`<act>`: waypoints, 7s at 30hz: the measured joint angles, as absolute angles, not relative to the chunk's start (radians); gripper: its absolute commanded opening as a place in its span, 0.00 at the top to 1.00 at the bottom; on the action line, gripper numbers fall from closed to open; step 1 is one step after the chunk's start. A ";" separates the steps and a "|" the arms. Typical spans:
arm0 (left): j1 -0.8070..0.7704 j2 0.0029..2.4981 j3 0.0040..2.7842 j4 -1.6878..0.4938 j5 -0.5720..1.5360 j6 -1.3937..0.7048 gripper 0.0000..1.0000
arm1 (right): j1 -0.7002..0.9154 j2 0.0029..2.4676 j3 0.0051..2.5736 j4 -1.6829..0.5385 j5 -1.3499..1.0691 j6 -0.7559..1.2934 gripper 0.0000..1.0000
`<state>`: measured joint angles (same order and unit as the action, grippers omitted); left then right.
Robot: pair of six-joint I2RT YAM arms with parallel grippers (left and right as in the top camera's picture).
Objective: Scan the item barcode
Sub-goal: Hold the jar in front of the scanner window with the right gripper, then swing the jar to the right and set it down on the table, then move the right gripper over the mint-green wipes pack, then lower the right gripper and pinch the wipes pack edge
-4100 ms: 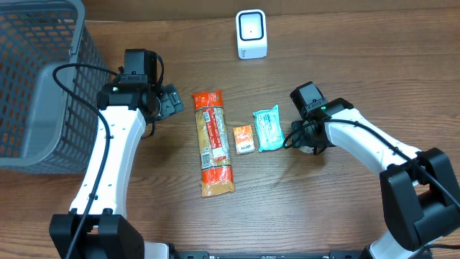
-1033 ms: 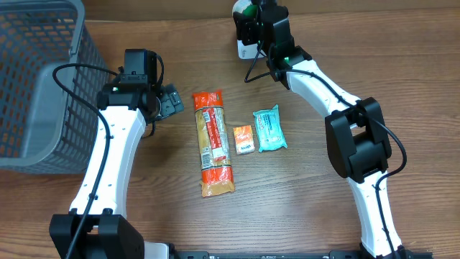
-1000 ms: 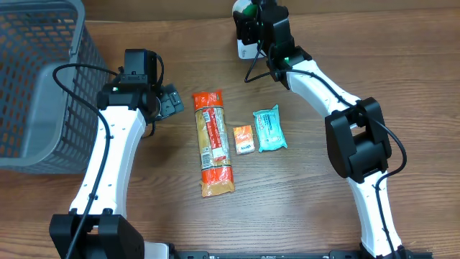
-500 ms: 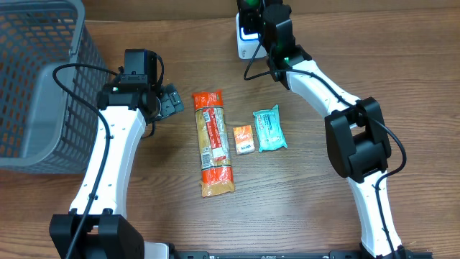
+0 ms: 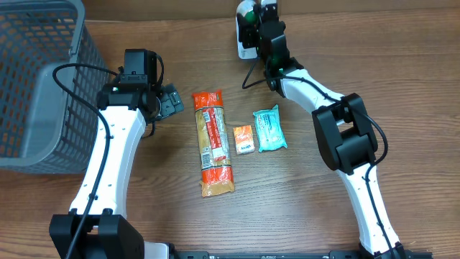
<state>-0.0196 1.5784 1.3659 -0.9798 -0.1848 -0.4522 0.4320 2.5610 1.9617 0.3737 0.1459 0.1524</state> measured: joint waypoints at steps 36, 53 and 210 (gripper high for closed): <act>-0.020 1.578 1.366 -0.981 -0.185 -0.452 0.00 | 0.407 2.447 1.961 0.167 0.145 0.130 0.80; -0.020 1.578 1.366 -0.979 -0.185 -0.452 0.00 | 0.230 1.988 1.971 -1.138 0.146 0.131 0.84; -0.020 1.578 1.366 -0.980 -0.185 -0.452 0.00 | 0.459 1.903 1.210 -0.733 -0.175 0.059 0.96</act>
